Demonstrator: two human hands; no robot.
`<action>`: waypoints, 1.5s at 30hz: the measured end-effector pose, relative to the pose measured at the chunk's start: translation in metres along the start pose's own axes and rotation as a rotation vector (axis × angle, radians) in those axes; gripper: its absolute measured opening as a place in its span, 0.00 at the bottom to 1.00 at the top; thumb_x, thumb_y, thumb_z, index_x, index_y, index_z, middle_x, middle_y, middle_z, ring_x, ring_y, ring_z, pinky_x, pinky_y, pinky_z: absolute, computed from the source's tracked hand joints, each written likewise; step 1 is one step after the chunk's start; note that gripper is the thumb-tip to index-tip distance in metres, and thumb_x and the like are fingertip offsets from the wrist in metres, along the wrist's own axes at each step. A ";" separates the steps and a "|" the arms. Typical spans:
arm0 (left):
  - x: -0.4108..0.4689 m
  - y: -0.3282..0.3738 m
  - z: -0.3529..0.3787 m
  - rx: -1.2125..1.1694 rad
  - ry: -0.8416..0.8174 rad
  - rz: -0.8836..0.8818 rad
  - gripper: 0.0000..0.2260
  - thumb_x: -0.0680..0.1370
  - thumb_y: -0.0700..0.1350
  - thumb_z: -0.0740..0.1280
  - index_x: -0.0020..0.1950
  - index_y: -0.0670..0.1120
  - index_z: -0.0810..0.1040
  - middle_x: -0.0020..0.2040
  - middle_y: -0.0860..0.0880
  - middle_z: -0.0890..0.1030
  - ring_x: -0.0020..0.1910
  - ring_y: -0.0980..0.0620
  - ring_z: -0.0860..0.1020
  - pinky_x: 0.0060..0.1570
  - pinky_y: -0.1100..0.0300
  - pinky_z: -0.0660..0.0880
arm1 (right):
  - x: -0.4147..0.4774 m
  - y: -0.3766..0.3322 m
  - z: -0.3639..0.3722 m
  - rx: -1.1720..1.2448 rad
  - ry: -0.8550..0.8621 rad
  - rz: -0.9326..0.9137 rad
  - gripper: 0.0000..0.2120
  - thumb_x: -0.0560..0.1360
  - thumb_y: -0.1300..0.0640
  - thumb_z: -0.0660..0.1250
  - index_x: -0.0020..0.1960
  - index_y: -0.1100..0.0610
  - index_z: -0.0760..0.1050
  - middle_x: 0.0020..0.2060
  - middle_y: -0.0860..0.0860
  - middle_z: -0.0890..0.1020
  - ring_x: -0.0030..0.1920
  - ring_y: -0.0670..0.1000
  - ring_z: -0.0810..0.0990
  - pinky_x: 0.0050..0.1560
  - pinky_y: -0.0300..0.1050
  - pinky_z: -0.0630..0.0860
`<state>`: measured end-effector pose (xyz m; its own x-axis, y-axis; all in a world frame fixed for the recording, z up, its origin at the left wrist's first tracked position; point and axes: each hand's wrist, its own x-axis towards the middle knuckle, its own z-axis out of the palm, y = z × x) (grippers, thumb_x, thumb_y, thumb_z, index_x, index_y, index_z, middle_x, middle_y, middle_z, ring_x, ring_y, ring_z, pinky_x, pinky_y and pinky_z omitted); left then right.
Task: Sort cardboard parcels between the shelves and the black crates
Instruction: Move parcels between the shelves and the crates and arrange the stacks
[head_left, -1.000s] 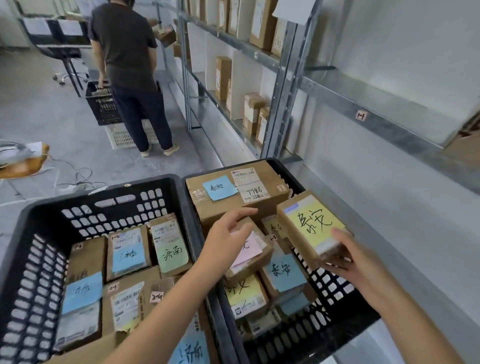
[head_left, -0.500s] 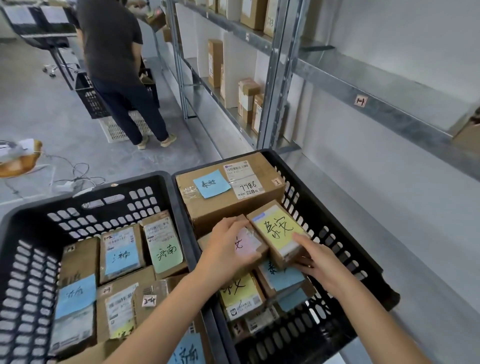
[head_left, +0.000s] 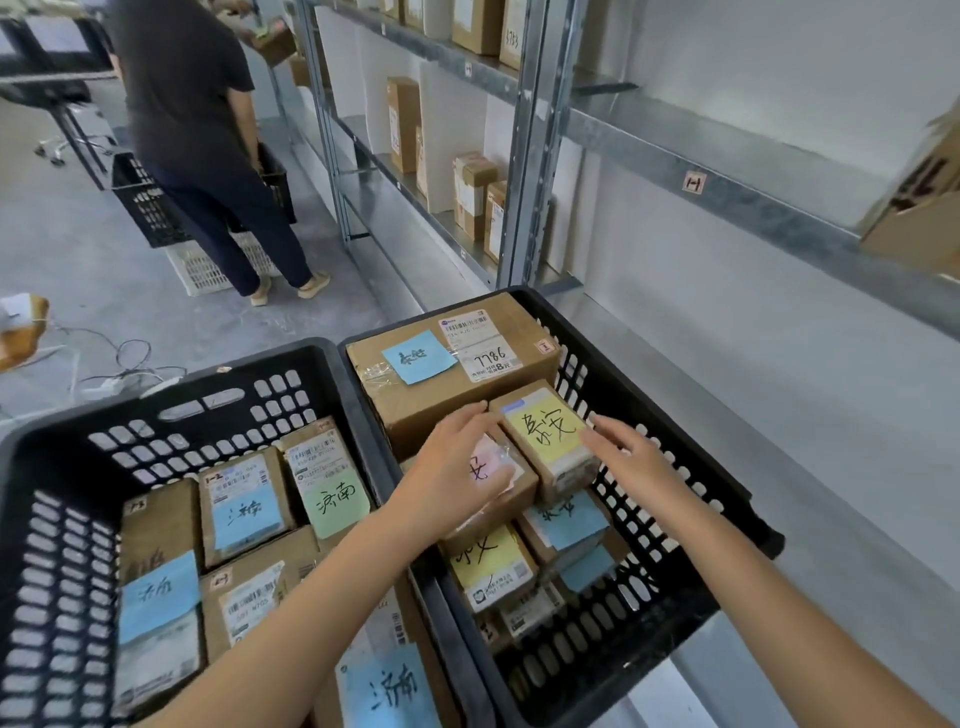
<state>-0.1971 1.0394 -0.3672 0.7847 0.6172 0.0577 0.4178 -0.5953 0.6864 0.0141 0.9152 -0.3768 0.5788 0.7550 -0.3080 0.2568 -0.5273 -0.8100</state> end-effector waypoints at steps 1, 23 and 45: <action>0.002 0.004 -0.003 -0.018 0.044 0.028 0.26 0.79 0.51 0.68 0.76 0.52 0.66 0.77 0.53 0.64 0.76 0.57 0.60 0.73 0.63 0.54 | -0.004 -0.002 -0.002 -0.044 0.046 -0.041 0.25 0.79 0.39 0.62 0.74 0.45 0.67 0.71 0.47 0.71 0.65 0.46 0.71 0.53 0.37 0.70; 0.050 0.224 0.004 0.020 0.160 0.618 0.25 0.82 0.49 0.64 0.78 0.45 0.64 0.79 0.50 0.63 0.78 0.54 0.57 0.75 0.63 0.49 | -0.143 -0.056 -0.170 -0.543 0.687 -0.395 0.27 0.81 0.45 0.61 0.78 0.49 0.60 0.77 0.47 0.62 0.76 0.48 0.61 0.71 0.43 0.58; 0.102 0.525 0.061 -0.201 0.167 0.919 0.26 0.83 0.51 0.59 0.80 0.47 0.60 0.79 0.50 0.63 0.77 0.51 0.61 0.74 0.48 0.60 | -0.308 -0.041 -0.400 -0.467 1.292 -0.314 0.28 0.82 0.49 0.60 0.79 0.55 0.58 0.75 0.52 0.62 0.72 0.48 0.65 0.64 0.38 0.60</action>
<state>0.1298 0.7582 -0.0452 0.6849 0.0270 0.7281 -0.4278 -0.7940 0.4319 0.1352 0.5483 -0.0490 0.6768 0.1127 0.7275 0.5878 -0.6777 -0.4419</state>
